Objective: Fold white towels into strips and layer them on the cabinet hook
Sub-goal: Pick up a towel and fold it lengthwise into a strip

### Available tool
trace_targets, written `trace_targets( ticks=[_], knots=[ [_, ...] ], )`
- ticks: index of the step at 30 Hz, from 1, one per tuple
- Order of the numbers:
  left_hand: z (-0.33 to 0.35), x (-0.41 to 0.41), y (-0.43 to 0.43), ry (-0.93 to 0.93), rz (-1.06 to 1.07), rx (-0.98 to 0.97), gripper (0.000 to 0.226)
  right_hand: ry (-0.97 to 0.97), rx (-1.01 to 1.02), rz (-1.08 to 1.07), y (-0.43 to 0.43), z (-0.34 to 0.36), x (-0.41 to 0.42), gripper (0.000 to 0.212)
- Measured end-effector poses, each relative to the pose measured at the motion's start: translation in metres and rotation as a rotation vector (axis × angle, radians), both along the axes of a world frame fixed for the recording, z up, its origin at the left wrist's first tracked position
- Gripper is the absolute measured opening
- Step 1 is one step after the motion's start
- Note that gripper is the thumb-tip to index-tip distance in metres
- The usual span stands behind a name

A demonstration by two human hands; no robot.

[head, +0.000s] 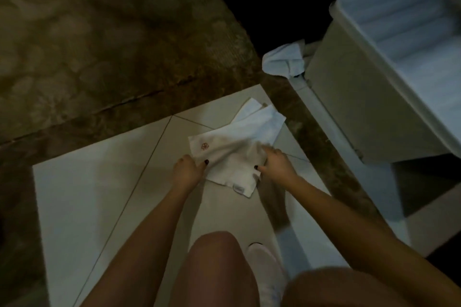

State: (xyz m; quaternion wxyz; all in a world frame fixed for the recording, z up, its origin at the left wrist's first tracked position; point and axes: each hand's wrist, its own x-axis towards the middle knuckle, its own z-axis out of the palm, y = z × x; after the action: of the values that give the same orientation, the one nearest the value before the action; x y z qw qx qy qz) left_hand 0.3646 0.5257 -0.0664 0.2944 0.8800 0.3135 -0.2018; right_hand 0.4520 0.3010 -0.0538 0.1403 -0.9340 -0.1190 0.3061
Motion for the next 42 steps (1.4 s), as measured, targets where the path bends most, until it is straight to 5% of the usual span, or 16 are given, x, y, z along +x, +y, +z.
trace_targets(
  ticks=[9,17,28,36,42],
  knots=[
    [-0.020,-0.001,-0.003,-0.299,0.459,-0.513,0.015,0.093,0.309,-0.298,0.025,-0.044,-0.043,0.031],
    [0.067,0.027,-0.013,-0.547,0.299,-0.794,0.021,0.073,0.452,-0.405,0.038,0.020,-0.023,0.041],
    [0.382,0.052,-0.019,-0.390,-0.155,-0.903,0.010,0.094,0.761,-0.277,0.024,0.365,0.026,0.047],
    [0.643,-0.009,-0.040,-0.388,-0.317,-0.769,0.021,0.234,0.910,-0.356,-0.033,0.614,-0.051,0.017],
    [0.796,-0.083,-0.076,-0.371,-0.425,-0.665,0.008,0.112,0.997,-0.490,-0.094,0.777,-0.144,0.020]
  ],
)
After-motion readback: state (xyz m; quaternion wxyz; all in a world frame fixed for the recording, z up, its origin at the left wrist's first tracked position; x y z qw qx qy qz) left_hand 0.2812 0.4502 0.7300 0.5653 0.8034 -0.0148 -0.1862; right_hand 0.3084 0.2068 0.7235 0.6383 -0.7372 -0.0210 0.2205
